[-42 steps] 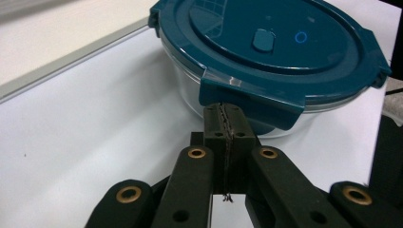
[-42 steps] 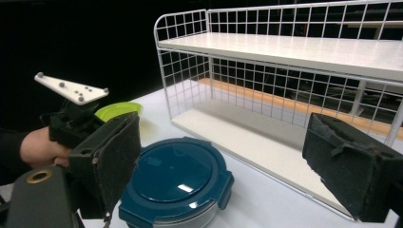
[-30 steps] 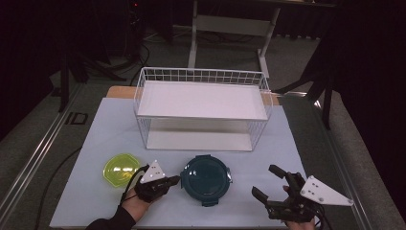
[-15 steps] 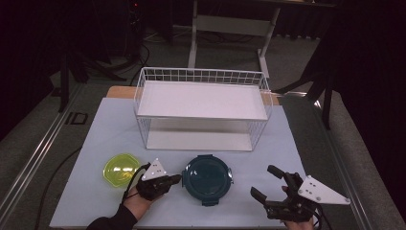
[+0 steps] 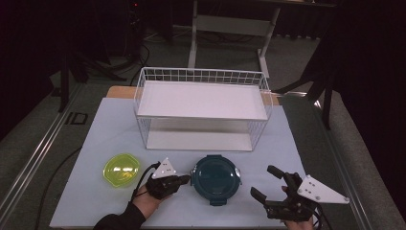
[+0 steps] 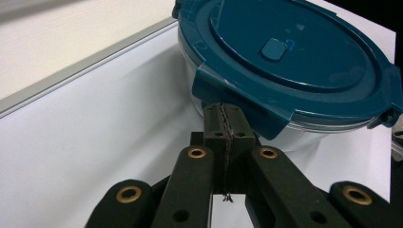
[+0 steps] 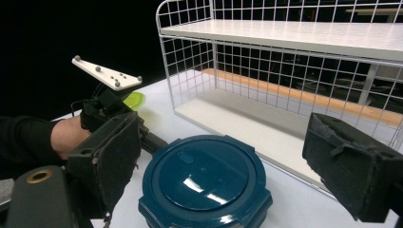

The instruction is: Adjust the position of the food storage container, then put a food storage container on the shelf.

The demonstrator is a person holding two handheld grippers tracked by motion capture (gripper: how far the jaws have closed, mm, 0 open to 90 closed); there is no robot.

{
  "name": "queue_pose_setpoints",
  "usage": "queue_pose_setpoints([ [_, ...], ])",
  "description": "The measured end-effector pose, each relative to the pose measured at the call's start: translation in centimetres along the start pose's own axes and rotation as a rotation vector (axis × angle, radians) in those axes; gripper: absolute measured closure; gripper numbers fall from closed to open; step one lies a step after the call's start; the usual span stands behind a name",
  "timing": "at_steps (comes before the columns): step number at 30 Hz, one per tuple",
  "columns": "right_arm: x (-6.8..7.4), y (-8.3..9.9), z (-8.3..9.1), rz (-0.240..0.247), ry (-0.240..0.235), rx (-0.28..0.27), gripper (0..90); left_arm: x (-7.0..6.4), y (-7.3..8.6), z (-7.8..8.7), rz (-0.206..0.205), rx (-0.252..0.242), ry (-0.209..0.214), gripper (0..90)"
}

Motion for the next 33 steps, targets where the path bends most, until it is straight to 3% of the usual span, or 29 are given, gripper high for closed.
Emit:
queue_pose_setpoints([
  [7, 0.0, 0.0, 0.0, -0.004, 0.000, 0.000, 12.0, -0.1, -0.1, 0.3, -0.008, -0.003, 0.014, 89.1],
  [10, -0.1, -0.1, 0.1, -0.005, -0.002, -0.005, 12.0, -0.1, -0.7, 1.6, -0.001, -0.040, 0.030, 84.5],
  [14, 0.1, 0.0, 0.1, -0.009, -0.021, 0.010, 12.7, -0.1, -1.5, 3.4, 0.019, -0.069, 0.060, 66.4],
  [16, 0.1, -0.2, 0.1, 0.005, -0.009, 0.008, 12.6, -0.3, -1.8, 4.1, 0.043, -0.065, 0.105, 55.4],
  [21, 0.5, 0.1, -0.4, 0.047, -0.021, 0.051, 9.6, -1.2, -2.2, 5.1, 0.015, -0.061, 0.116, 14.6],
  [22, 0.6, 0.3, -0.5, 0.046, -0.023, 0.052, 9.5, -1.3, -2.3, 5.2, 0.008, -0.060, 0.116, 9.7],
  [24, 0.6, 0.5, -0.8, 0.040, -0.023, 0.057, 9.5, -1.5, -2.6, 5.3, 0.031, -0.064, 0.130, 2.6],
  [28, 0.8, 0.4, -0.9, 0.048, -0.024, 0.067, 13.1, -1.8, -3.6, 5.7, 0.051, -0.113, 0.148, 0.7],
  [31, 0.7, 0.2, -0.9, 0.060, 0.017, 0.051, 14.0, -1.9, -4.3, 5.9, 0.061, -0.148, 0.153, 0.7],
  [33, 0.4, 0.0, -0.8, 0.021, 0.012, 0.035, 14.0, -2.1, -4.8, 5.9, 0.065, -0.147, 0.153, 0.7],
])
Point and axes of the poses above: each handheld gripper's, and its own axes: z roughly backward along the jaws, y roughly out of its underside, x roughly to its left, the point moved 6 cm from there along -z, roughly forward along the jaws, and after that the axes turned 5 degrees about z, right-handed, at the moved point
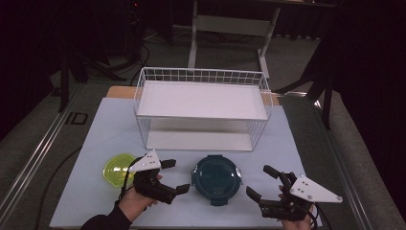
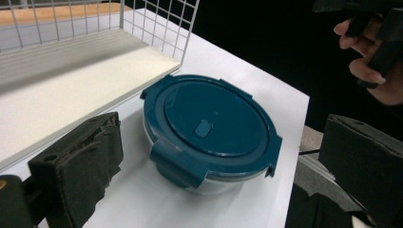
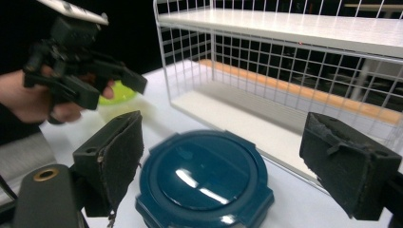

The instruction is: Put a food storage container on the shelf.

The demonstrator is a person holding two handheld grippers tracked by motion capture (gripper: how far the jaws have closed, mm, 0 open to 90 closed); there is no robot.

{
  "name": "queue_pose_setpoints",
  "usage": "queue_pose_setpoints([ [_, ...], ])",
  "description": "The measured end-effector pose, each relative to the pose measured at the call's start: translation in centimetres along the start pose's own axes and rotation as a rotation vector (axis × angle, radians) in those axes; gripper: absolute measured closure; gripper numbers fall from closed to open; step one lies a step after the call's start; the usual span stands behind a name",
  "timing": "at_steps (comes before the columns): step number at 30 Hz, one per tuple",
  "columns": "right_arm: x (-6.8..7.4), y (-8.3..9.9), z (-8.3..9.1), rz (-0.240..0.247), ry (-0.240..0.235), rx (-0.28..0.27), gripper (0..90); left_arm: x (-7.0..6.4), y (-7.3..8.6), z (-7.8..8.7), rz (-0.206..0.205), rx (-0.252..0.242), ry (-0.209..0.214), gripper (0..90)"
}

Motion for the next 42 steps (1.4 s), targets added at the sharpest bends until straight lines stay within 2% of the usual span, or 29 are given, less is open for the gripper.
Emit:
queue_pose_setpoints([
  [1, 0.0, 0.0, 0.0, 0.000, 0.000, 0.000, 14.0, 0.0, 0.0, 0.0, 0.000, 0.000, 0.000, 0.7],
  [2, -0.2, 0.0, 0.0, -0.026, -0.016, -0.004, 14.0, -0.4, -0.5, -0.2, -0.011, 0.004, 0.001, 0.7],
  [3, -0.8, 0.0, -0.2, -0.028, -0.002, 0.018, 13.9, -0.5, -0.7, -0.2, -0.017, 0.012, 0.002, 0.9],
  [5, -1.2, 0.1, -0.4, -0.004, 0.017, 0.041, 14.1, -0.7, -1.1, -0.4, -0.015, 0.014, 0.005, 1.5],
  [7, -1.4, 0.2, -0.6, 0.026, 0.062, 0.060, 13.6, -0.7, -1.5, -0.6, -0.003, 0.024, 0.009, 2.2],
  [8, -1.4, 0.2, -0.6, 0.026, 0.062, 0.060, 13.6, -0.7, -1.5, -0.6, -0.003, 0.024, 0.009, 2.2],
  [9, -1.3, 0.6, -1.0, 0.028, 0.063, 0.093, 12.7, -0.7, -1.8, -0.8, -0.019, 0.028, -0.010, 1.6],
  [11, -1.4, 0.8, -1.4, 0.020, 0.068, 0.107, 10.5, -0.7, -1.9, -0.9, -0.011, 0.031, -0.015, 0.8],
  [13, -1.6, 0.9, -1.6, 0.014, 0.090, 0.103, 10.5, -0.6, -2.1, -1.0, 0.017, 0.038, -0.001, 0.5],
  [16, -1.6, 0.9, -1.9, 0.011, 0.075, 0.109, 10.4, -0.2, -2.1, -1.5, 0.039, 0.059, -0.002, 0.5],
  [17, -1.8, 0.9, -2.1, -0.002, 0.085, 0.114, 10.4, 0.0, -2.0, -1.7, 0.057, 0.062, -0.001, 0.5],
  [18, -1.8, 0.9, -2.3, -0.013, 0.072, 0.116, 10.4, 0.4, -1.8, -2.1, 0.097, 0.074, 0.015, 0.4],
  [19, -1.8, 0.9, -2.3, -0.013, 0.072, 0.116, 10.4, 0.4, -1.8, -2.1, 0.097, 0.074, 0.015, 0.4],
  [20, -1.9, 0.9, -2.5, -0.021, 0.060, 0.121, 10.3, 0.9, -1.6, -2.6, 0.123, 0.082, 0.017, 0.5],
  [21, -1.9, 0.9, -2.5, -0.019, 0.054, 0.126, 10.3, 0.9, -1.6, -2.6, 0.123, 0.082, 0.017, 0.5],
  [25, -1.9, 0.9, -2.8, 0.000, 0.056, 0.131, 10.3, 1.8, -0.7, -3.6, 0.185, 0.113, 0.023, 0.5],
  [26, -1.8, 0.9, -2.9, 0.016, 0.064, 0.137, 10.3, 2.3, 0.0, -4.2, 0.221, 0.140, 0.033, 0.5],
  [27, -1.8, 0.9, -2.9, 0.016, 0.064, 0.137, 10.3, 2.3, 0.0, -4.2, 0.221, 0.140, 0.033, 0.5],
  [30, -1.7, 1.3, -3.2, 0.031, 0.066, 0.155, 10.3, 3.0, 1.0, -4.9, 0.266, 0.173, 0.034, 0.5],
  [31, -1.6, 1.6, -3.3, 0.010, 0.050, 0.164, 10.3, 3.2, 1.3, -5.1, 0.292, 0.184, 0.035, 0.5],
  [33, -1.6, 1.9, -3.4, -0.012, 0.039, 0.166, 10.0, 3.5, 1.9, -5.3, 0.308, 0.215, 0.029, 0.6],
  [34, -1.6, 2.1, -3.5, -0.014, 0.048, 0.173, 10.0, 3.6, 2.2, -5.5, 0.315, 0.232, 0.017, 0.8],
  [35, -1.7, 2.3, -3.7, -0.026, 0.060, 0.179, 10.0, 3.6, 2.4, -5.6, 0.329, 0.250, 0.021, 1.2],
  [36, -1.7, 2.6, -3.8, -0.045, 0.040, 0.195, 9.9, 3.8, 2.7, -5.9, 0.357, 0.259, 0.011, 1.9],
  [39, -1.9, 2.9, -4.0, -0.061, 0.039, 0.205, 9.9, 3.9, 2.8, -6.1, 0.376, 0.268, 0.012, 4.8],
  [40, -2.1, 3.3, -4.1, -0.066, 0.052, 0.212, 9.9, 3.9, 2.8, -6.2, 0.387, 0.271, 0.013, 8.5],
  [41, -2.2, 3.4, -4.1, -0.068, 0.056, 0.213, 9.9, 4.0, 2.8, -6.3, 0.405, 0.270, -0.006, 11.5],
  [42, -2.3, 3.6, -4.1, -0.074, 0.052, 0.224, 9.9, 4.0, 2.8, -6.3, 0.405, 0.270, -0.006, 15.7],
])
Point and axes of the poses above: each handheld gripper's, and its own axes: z roughly backward along the jaws, y roughly out of its underside, x roughly to its left, the point moved 6 cm from there along -z, roughly forward along the jaws, and after that the axes turned 5 degrees about z, right-handed, at the moved point
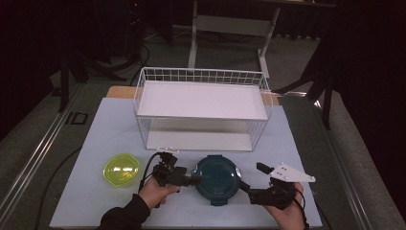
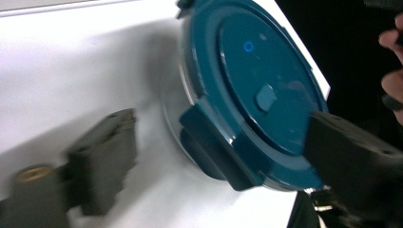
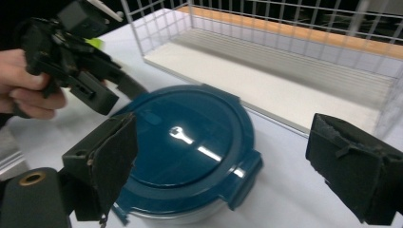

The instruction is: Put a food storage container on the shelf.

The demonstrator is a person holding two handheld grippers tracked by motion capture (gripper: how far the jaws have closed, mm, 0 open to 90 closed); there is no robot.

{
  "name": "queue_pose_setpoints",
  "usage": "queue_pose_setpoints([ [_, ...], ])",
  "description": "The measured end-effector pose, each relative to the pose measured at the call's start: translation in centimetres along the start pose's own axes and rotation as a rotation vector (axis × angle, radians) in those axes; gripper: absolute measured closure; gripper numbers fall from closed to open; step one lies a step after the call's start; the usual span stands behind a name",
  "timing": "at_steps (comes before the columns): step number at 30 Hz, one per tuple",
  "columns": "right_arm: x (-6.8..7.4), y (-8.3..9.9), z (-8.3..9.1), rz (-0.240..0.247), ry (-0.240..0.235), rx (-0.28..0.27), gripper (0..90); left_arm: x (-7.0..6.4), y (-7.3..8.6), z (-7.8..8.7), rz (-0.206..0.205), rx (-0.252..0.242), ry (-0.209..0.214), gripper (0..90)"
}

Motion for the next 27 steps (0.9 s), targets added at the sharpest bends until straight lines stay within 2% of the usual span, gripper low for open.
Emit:
queue_pose_setpoints([
  [1, 0.0, 0.0, 0.0, 0.000, 0.000, 0.000, 9.9, 0.1, 0.0, 0.0, 0.008, 0.001, -0.005, 15.7],
  [2, -0.2, 0.2, -0.1, -0.011, 0.002, 0.010, 10.2, 0.2, -0.1, 0.0, 0.025, 0.006, -0.010, 21.8],
  [3, -0.2, 0.2, -0.1, -0.011, 0.002, 0.010, 10.2, 0.3, -0.1, 0.0, 0.046, 0.012, -0.005, 21.8],
  [4, -0.4, 0.5, -0.3, -0.041, -0.006, 0.026, 10.5, 0.5, 0.0, -0.1, 0.091, 0.021, 0.009, 28.6],
  [5, -0.5, 0.6, -0.4, -0.052, -0.006, 0.029, 11.3, 0.7, 0.1, -0.1, 0.123, 0.025, 0.030, 31.6],
  [6, -0.6, 0.7, -0.4, -0.061, -0.011, 0.038, 12.7, 0.8, 0.1, -0.2, 0.136, 0.028, 0.037, 34.7],
  [8, -0.7, 0.7, -0.4, -0.060, -0.007, 0.041, 12.7, 0.8, 0.1, -0.2, 0.136, 0.028, 0.037, 36.8],
  [9, -0.7, 0.9, -0.5, -0.069, -0.011, 0.051, 12.9, 1.0, 0.4, -0.4, 0.198, 0.049, 0.081, 40.3],
  [11, -0.7, 1.0, -0.5, -0.066, -0.008, 0.060, 13.2, 0.9, 0.5, -0.6, 0.211, 0.064, 0.109, 44.2],
  [16, -0.7, 1.1, -0.5, -0.063, -0.010, 0.077, 14.2, 1.0, 0.5, -0.6, 0.233, 0.079, 0.138, 48.3],
  [23, -1.0, 1.7, -0.9, -0.094, -0.020, 0.107, 16.8, 1.1, 0.3, -0.5, 0.292, 0.092, 0.143, 51.3],
  [25, -1.0, 1.7, -0.9, -0.096, -0.020, 0.111, 16.9, 1.1, 0.3, -0.5, 0.298, 0.093, 0.144, 51.7],
  [27, -0.8, 1.8, -1.0, -0.089, -0.022, 0.115, 17.0, 1.2, 0.3, -0.5, 0.325, 0.089, 0.149, 52.2],
])
Point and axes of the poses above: each handheld gripper's, and its own axes: z roughly backward along the jaws, y roughly out of its underside, x roughly to its left, the point moved 6 cm from there along -z, roughly forward along the jaws, and after that the axes turned 5 degrees about z, right-handed, at the moved point
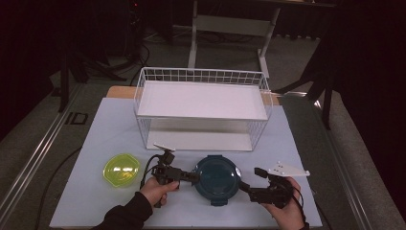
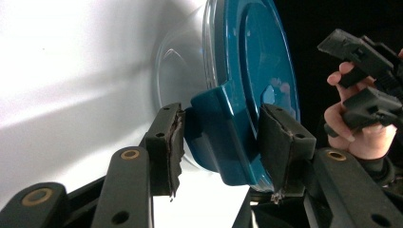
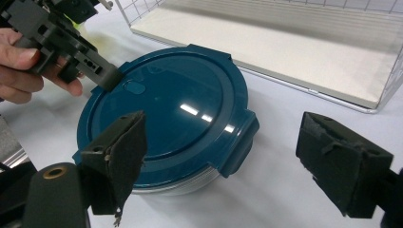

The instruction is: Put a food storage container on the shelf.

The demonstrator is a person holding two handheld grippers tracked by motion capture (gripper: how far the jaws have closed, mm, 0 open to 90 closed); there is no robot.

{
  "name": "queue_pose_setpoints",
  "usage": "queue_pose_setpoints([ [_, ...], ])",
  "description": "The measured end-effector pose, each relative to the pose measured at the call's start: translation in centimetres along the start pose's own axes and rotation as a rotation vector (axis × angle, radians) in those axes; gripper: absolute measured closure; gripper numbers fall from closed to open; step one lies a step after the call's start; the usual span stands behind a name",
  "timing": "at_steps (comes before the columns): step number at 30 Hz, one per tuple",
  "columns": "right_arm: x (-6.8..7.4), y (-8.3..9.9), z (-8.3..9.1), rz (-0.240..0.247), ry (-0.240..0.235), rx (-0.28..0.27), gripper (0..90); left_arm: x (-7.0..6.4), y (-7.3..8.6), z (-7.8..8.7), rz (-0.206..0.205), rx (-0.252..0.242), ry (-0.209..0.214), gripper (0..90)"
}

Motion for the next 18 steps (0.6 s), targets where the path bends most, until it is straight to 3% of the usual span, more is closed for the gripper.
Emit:
queue_pose_setpoints([
  [2, 0.10, -0.02, -0.05, 0.013, 0.007, 0.003, 16.9, 0.13, -0.04, 0.01, 0.026, -0.001, 0.005, 52.7],
  [7, 0.14, -0.14, -0.01, 0.014, 0.009, -0.002, 17.0, 0.12, -0.16, -0.04, 0.030, 0.007, 0.005, 52.9],
  [13, -0.20, 0.13, 0.03, -0.006, 0.006, 0.005, 19.3, 0.02, -0.18, 0.05, -0.019, 0.011, -0.008, 52.9],
  [17, -0.62, 0.57, -0.22, -0.048, -0.016, 0.025, 21.1, -0.14, -0.17, 0.06, -0.039, 0.014, -0.013, 53.0],
  [18, -0.75, 0.65, -0.30, -0.062, -0.022, 0.027, 21.9, -0.26, -0.15, 0.07, -0.061, 0.017, -0.012, 53.0],
])
Point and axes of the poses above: each handheld gripper's, and its own axes: z roughly backward along the jaws, y roughly out of its underside, x roughly to its left, the point moved 6 cm from there along -z, roughly forward along the jaws, and after that the axes turned 5 degrees about z, right-handed, at the moved point
